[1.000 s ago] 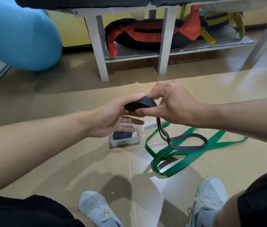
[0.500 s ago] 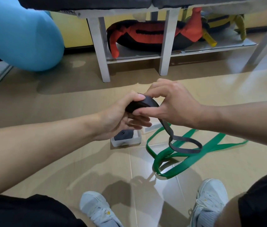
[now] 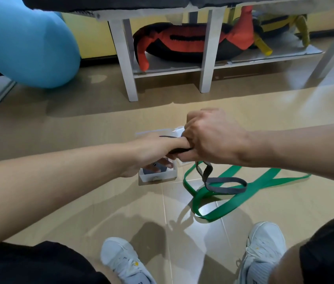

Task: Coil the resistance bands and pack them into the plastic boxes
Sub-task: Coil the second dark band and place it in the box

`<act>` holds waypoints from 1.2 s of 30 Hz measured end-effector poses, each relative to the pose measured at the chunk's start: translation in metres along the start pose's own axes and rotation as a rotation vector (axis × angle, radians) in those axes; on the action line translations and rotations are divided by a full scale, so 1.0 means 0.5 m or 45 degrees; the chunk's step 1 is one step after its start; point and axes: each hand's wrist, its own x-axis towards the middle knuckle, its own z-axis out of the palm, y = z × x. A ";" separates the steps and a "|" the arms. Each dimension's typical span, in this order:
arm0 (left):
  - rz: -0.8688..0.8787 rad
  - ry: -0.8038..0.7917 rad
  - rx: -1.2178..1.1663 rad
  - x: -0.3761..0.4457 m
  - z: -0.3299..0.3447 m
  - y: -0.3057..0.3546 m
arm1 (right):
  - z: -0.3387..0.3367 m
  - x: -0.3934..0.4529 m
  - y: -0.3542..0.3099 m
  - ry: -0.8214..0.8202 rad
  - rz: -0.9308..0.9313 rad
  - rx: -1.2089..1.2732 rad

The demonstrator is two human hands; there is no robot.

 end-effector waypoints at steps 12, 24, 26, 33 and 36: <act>0.315 -0.074 -0.705 0.002 -0.023 0.003 | -0.014 -0.003 0.012 0.491 0.166 0.343; 0.163 0.021 -0.300 -0.008 -0.009 0.005 | -0.015 -0.004 0.007 0.307 0.057 0.259; 0.220 0.012 -0.382 -0.006 -0.010 0.003 | -0.016 -0.002 0.007 0.351 0.077 0.352; 0.248 -0.340 -0.774 0.000 -0.037 -0.013 | -0.014 -0.009 0.018 0.298 0.193 0.544; 0.179 -0.331 -0.636 0.003 -0.042 -0.010 | -0.017 -0.011 0.018 0.217 0.216 0.500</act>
